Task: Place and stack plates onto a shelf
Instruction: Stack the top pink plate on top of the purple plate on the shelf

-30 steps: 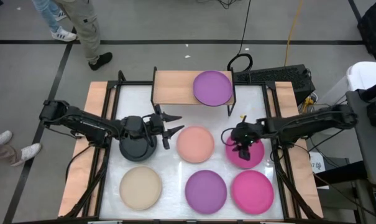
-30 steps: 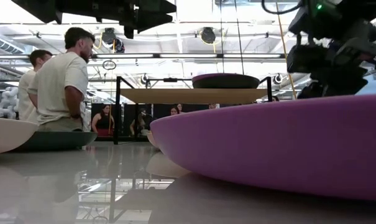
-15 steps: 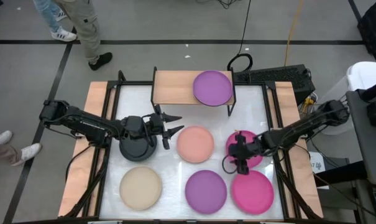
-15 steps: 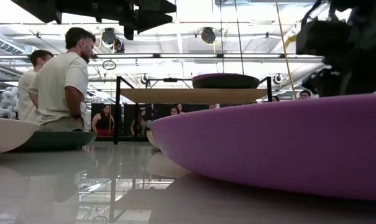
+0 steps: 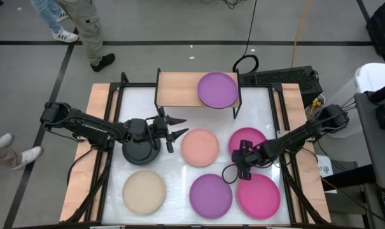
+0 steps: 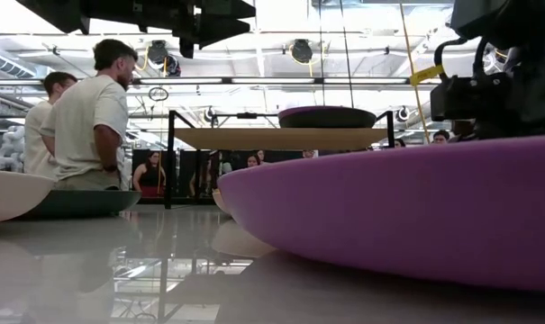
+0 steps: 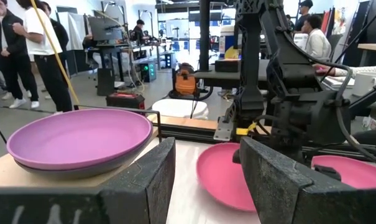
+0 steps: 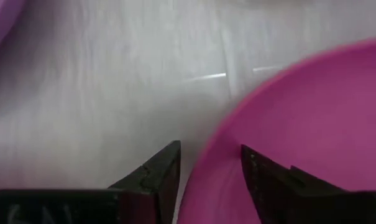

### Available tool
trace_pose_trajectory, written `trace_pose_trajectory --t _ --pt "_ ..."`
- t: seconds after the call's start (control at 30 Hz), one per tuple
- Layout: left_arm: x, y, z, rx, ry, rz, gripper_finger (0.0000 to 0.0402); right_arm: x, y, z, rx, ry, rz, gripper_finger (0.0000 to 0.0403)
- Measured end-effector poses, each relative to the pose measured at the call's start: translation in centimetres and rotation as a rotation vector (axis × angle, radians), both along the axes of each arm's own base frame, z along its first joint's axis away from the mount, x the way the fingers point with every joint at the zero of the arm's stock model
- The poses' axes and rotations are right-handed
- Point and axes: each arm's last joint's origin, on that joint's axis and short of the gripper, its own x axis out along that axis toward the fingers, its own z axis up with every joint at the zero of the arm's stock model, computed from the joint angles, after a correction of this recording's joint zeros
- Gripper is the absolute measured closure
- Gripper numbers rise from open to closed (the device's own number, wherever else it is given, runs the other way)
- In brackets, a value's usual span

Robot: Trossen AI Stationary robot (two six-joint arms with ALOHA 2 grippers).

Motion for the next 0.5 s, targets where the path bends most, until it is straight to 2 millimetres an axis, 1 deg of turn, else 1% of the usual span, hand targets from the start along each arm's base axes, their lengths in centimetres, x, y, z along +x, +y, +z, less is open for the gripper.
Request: trace_pose_trajectory --t 0.07,0.13,0.3,0.33,0.5 --pt "0.0 0.0 0.0 0.000 -0.001 0.000 0.0216 0.0 -0.1 0.1 -0.001 -0.002 0.001 0.0272" --pt "0.0 0.0 0.0 0.000 -0.001 0.000 0.0216 -0.1 -0.2 0.3 -0.006 -0.008 0.013 0.0296" --pt "0.0 0.0 0.1 0.008 -0.012 0.001 0.0216 -0.3 -0.3 1.2 -0.011 -0.044 0.033 0.0383" --pt "0.0 0.1 0.2 0.007 -0.014 0.003 0.0216 -0.4 -0.4 1.4 -0.013 -0.054 0.035 0.0391" --pt "0.0 0.1 0.2 -0.001 -0.022 0.003 0.0216 -1.4 -0.8 3.2 -0.005 -0.109 0.010 0.0399"
